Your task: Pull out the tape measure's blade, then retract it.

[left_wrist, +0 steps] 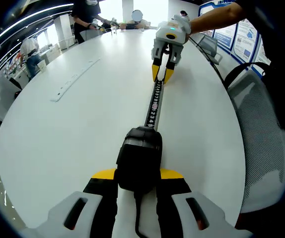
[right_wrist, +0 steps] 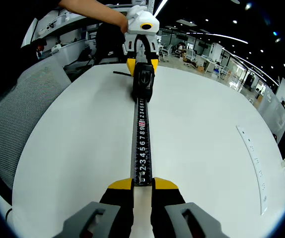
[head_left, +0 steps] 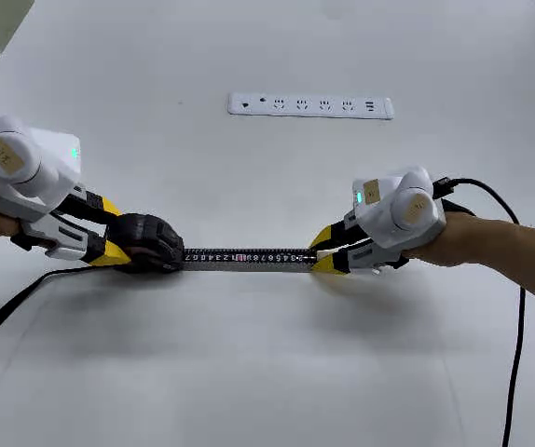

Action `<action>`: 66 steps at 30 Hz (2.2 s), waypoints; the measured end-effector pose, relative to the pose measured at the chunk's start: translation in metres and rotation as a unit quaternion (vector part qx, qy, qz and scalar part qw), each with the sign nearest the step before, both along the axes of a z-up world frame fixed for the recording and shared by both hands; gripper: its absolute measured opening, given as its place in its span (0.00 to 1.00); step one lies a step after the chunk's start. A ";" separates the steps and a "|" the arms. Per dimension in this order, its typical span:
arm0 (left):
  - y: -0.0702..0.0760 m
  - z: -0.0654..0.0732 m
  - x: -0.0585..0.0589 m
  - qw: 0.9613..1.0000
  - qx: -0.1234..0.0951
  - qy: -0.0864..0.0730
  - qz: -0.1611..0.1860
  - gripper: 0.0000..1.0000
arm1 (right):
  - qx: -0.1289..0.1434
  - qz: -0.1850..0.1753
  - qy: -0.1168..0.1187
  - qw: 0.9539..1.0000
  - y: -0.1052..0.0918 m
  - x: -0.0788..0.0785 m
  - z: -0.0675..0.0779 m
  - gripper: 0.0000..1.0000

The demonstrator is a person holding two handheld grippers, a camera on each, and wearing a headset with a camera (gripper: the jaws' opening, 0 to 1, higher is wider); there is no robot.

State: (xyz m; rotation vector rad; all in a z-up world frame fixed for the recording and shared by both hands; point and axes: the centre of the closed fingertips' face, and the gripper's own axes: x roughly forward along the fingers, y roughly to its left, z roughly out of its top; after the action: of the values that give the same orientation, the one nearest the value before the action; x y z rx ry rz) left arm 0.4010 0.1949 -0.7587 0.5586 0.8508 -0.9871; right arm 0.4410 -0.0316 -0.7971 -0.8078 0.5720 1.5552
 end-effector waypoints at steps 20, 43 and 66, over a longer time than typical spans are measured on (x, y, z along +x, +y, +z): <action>-0.003 0.000 0.002 1.000 0.002 0.003 -0.002 0.24 | -0.017 -0.014 0.004 1.000 -0.029 0.002 0.001 0.08; -0.003 0.000 0.000 1.000 0.008 0.006 -0.006 0.24 | -0.030 -0.036 0.014 0.999 -0.061 0.006 -0.001 0.08; -0.004 -0.001 0.000 1.000 0.022 0.003 -0.012 0.26 | -0.043 -0.053 0.031 0.997 -0.064 0.007 -0.001 0.12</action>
State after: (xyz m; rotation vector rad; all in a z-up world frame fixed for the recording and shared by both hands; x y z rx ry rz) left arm 0.4011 0.1909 -0.7595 0.6041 0.8745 -0.9941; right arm 0.4479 -0.0959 -0.7977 -0.7837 0.7211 1.4706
